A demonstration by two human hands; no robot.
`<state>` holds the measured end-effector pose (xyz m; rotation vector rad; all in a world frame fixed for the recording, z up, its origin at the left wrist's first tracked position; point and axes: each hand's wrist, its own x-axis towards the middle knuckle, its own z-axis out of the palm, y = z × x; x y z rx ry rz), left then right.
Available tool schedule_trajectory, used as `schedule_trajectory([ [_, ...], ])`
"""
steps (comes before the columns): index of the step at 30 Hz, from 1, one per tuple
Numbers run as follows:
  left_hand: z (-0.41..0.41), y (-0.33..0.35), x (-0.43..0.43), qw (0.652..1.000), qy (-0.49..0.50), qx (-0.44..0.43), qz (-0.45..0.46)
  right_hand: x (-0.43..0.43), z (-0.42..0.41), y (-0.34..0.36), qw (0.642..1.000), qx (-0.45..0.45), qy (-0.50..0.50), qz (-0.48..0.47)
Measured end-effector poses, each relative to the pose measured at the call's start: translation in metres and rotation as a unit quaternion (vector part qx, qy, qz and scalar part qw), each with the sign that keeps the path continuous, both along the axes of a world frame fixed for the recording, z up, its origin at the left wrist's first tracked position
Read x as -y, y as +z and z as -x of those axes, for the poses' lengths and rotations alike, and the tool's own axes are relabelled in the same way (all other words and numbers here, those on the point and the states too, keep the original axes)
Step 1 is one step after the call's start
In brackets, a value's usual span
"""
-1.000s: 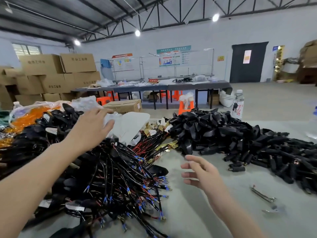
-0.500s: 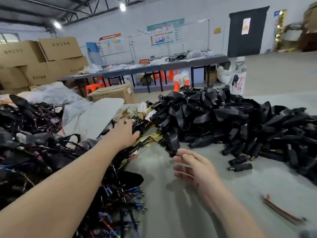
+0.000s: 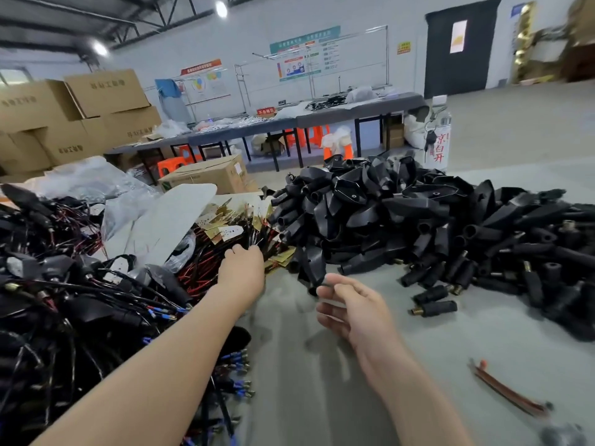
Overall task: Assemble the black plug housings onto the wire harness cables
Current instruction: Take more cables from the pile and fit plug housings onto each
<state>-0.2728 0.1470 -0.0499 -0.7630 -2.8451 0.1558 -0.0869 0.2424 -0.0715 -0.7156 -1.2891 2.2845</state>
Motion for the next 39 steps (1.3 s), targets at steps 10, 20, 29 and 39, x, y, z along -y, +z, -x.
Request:
schedule_trajectory([
  [10,-0.024,0.026,0.032,0.979,-0.038,0.104,-0.172,-0.001,-0.029,0.020,0.999,0.003,-0.032,-0.041],
  [20,-0.047,0.119,0.037,0.888,-0.010,0.035,-0.458,-0.021,-0.100,0.029,0.884,0.130,-0.092,-0.440],
  [29,-0.123,0.196,0.021,0.702,-0.182,0.151,-0.672,-0.040,-0.161,0.014,0.711,0.331,-0.043,-0.618],
  [39,-0.211,0.080,0.035,0.458,-0.118,0.369,-0.800,-0.028,-0.197,-0.014,0.681,0.335,-0.011,-0.651],
])
